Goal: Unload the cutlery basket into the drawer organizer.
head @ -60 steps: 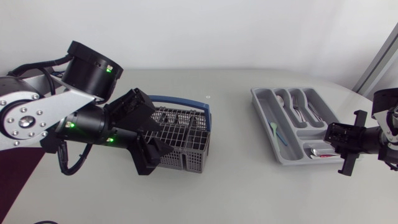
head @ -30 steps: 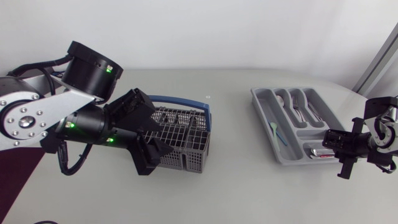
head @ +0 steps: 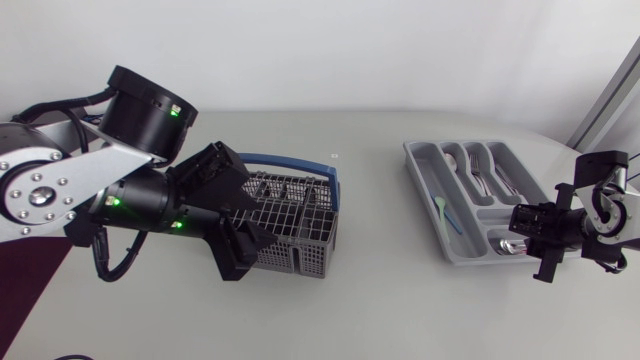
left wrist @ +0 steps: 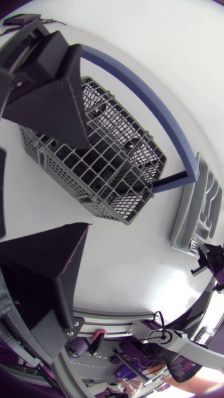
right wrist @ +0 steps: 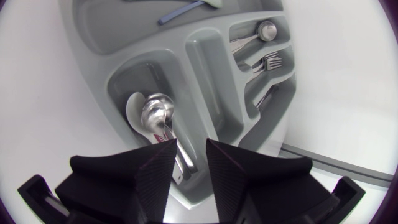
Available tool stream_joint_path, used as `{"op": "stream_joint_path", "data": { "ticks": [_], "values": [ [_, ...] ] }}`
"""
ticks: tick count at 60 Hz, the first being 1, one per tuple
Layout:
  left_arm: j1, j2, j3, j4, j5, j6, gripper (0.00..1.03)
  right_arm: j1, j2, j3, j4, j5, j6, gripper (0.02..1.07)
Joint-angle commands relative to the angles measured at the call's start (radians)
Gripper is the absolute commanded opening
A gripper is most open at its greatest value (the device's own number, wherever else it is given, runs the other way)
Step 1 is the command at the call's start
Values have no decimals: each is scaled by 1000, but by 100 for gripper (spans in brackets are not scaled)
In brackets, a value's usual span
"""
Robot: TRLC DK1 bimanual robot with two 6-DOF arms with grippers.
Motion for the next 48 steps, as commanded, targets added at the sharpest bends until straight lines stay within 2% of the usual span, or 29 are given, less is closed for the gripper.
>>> {"op": "stream_joint_path", "data": {
  "ticks": [1,10,16,20,32,43,48],
  "values": [
    [-4,-24,-13,-7,-7,-19,99,2,-36,-19,11,6,5,58],
    [6,-51,-8,-27,-15,-22,99,5,-150,-22,-24,-22,38,74],
    [9,-68,-10,-32,-35,-26,99,35,-210,-16,-80,-37,89,75],
    [25,-82,-11,-41,-38,-29,99,74,-266,-14,-126,-65,152,82],
    [100,-119,-33,-58,-38,-28,99,239,-372,-14,-225,-106,321,82],
    [178,-156,-93,-43,-38,-20,99,478,-443,4,-285,-134,554,83],
    [192,-165,-116,-29,-38,-22,98,582,-447,16,-299,-146,646,80]
  ]
}}
